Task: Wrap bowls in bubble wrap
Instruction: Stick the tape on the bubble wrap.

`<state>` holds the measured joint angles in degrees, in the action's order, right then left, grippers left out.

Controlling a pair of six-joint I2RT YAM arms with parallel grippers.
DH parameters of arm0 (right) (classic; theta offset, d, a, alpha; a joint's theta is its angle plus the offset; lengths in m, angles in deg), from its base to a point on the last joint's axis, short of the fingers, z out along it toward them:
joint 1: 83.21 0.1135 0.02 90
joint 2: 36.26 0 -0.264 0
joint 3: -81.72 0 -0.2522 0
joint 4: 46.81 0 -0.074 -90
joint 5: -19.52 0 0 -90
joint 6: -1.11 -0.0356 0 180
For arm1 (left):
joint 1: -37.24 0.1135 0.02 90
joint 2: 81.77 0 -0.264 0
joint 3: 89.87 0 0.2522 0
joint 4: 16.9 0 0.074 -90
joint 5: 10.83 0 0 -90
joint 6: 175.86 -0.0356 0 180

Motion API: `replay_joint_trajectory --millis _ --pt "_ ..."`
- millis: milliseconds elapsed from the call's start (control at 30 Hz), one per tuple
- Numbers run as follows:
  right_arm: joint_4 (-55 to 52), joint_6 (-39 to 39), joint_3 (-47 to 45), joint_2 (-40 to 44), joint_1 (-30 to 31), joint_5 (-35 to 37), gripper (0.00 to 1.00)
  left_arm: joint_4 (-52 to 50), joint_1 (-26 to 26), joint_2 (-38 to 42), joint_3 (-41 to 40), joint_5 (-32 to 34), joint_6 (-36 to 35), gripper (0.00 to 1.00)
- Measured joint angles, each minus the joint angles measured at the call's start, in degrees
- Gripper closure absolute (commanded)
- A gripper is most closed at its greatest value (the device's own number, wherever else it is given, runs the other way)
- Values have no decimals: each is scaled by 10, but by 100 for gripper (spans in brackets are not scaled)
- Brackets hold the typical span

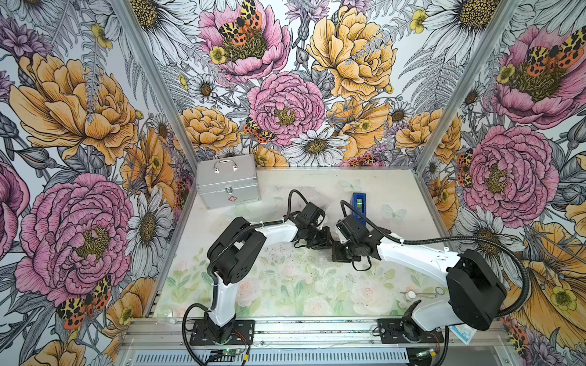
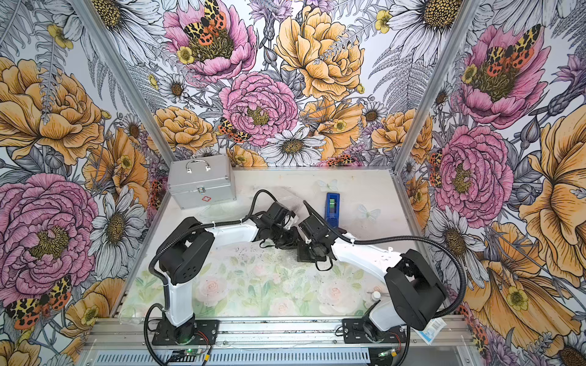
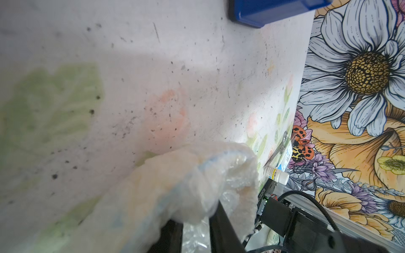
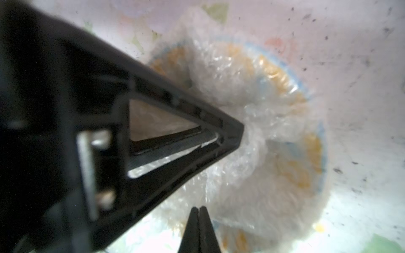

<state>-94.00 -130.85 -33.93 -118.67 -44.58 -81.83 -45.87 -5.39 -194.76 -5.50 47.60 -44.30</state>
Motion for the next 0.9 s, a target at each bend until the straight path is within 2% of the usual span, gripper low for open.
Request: replay_joint_trajectory --millis 200,367,567,767,900 --pt "-3 -6 37 17 -1 22 100 1 0 0 0 -1 3 73" --pt "-2 -6 32 -30 -3 52 100 6 5 4 0 -7 17 55" --pt "10 -7 9 -40 -3 55 100 5 10 28 -4 -6 28 49" --pt "9 -15 12 6 -3 55 100 -6 30 89 -18 7 33 42" --pt "8 -17 40 2 -3 56 100 -15 44 156 -44 22 33 37"
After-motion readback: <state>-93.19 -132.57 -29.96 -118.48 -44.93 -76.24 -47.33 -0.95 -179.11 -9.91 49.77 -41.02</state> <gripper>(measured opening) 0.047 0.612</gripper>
